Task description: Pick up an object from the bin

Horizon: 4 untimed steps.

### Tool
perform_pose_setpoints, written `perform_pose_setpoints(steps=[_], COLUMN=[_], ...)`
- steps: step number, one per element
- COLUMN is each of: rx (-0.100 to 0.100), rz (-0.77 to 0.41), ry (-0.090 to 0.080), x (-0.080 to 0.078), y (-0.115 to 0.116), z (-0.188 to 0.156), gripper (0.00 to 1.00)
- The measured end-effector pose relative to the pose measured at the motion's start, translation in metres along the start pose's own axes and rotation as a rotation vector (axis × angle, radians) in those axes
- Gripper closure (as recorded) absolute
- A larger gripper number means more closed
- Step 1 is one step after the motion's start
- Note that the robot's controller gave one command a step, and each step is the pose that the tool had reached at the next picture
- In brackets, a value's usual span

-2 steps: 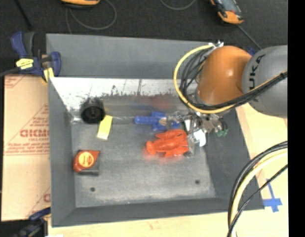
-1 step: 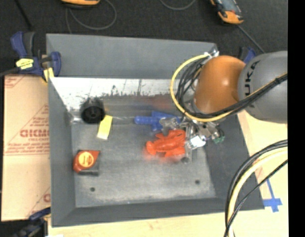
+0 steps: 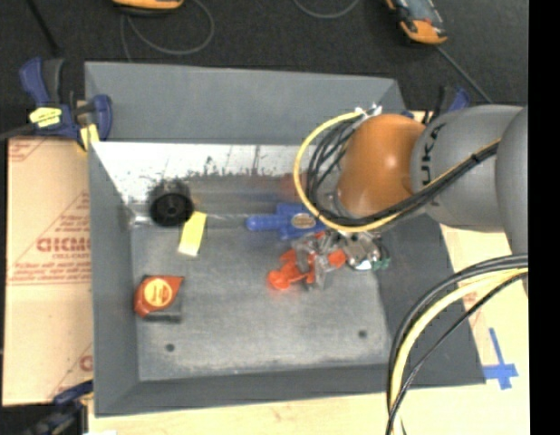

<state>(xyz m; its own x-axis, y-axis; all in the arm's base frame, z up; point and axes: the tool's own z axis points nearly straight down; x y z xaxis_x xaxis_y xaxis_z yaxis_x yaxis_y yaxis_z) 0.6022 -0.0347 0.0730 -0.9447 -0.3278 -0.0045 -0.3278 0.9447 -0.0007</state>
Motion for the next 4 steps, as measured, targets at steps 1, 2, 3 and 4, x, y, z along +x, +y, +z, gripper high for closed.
perform_pose_setpoints(steps=[1,2,3,4], rx=[0.000,0.001,0.001,-0.001], rz=[0.000,-0.035,-0.035,-0.017], ry=[0.000,0.001,0.001,0.006], x=[0.000,0.008,0.008,-0.017], y=[0.000,0.019,0.019,0.004], z=[0.000,-0.108,-0.108,-0.153], gripper=[1.00,1.00,1.00,1.00])
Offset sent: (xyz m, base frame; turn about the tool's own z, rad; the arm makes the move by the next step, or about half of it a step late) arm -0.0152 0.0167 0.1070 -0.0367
